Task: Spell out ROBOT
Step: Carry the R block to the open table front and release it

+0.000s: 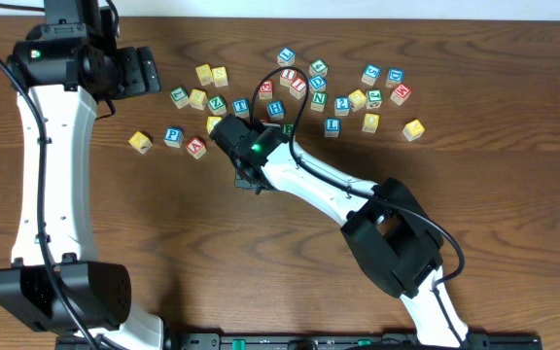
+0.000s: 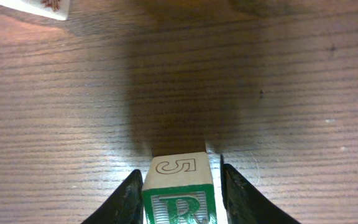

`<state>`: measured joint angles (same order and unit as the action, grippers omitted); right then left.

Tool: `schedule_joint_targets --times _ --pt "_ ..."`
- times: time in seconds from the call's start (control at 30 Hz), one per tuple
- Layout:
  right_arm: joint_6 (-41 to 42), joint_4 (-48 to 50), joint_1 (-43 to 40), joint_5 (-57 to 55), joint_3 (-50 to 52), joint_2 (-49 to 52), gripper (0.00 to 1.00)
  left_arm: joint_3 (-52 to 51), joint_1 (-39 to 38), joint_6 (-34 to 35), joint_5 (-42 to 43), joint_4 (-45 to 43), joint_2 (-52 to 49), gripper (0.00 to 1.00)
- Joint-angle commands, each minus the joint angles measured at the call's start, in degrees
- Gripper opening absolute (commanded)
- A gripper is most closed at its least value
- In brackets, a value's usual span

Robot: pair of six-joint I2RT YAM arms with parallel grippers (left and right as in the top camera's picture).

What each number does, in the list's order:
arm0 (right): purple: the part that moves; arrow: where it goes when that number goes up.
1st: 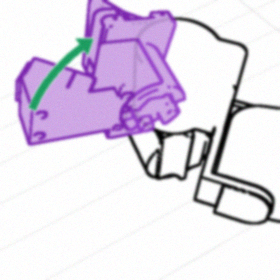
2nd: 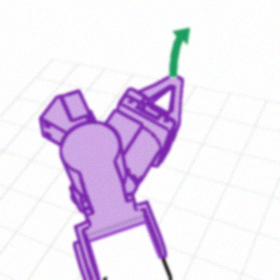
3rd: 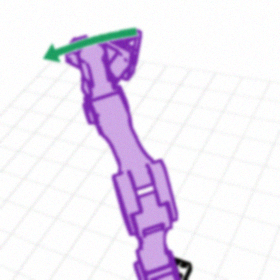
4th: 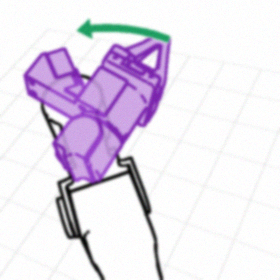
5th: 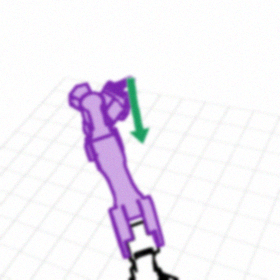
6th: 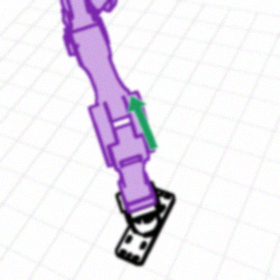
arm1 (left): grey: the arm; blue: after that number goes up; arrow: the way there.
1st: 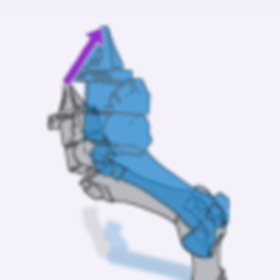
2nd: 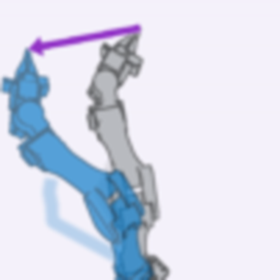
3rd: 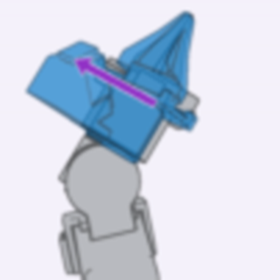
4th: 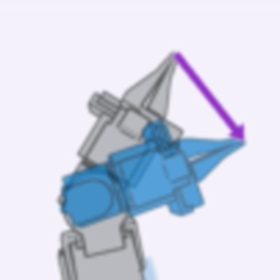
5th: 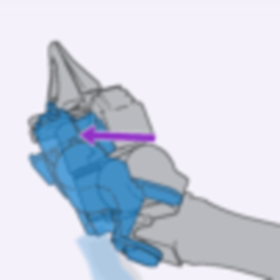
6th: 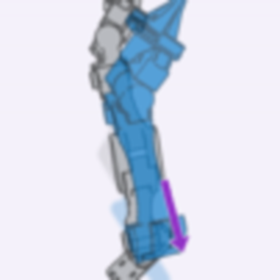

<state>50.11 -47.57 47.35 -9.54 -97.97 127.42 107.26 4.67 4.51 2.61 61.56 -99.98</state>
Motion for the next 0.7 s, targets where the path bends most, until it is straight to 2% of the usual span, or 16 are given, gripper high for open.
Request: schedule_joint_targets --times 0.0,0.13,0.4,0.6,0.67 --pt "1.31 -0.20 0.85 -1.27 0.39 0.85 0.41 -0.33 -0.02 0.52 -0.72 0.52 0.00 0.93" --pt "1.31 -0.26 0.74 -1.11 0.37 0.83 0.43 -0.33 -0.02 0.55 -0.72 0.52 0.00 0.93" --pt "5.64 -0.28 0.59 2.62 0.37 0.85 0.33 -0.33 -0.02 0.52 -0.72 0.50 0.00 0.93" --pt "6.47 1.11 0.59 3.93 0.37 0.85 0.33 -0.33 -0.02 0.52 -0.72 0.50 0.00 0.93" --pt "6.45 1.09 0.59 3.89 0.37 0.85 0.36 -0.33 -0.02 0.52 -0.72 0.50 0.00 0.93"
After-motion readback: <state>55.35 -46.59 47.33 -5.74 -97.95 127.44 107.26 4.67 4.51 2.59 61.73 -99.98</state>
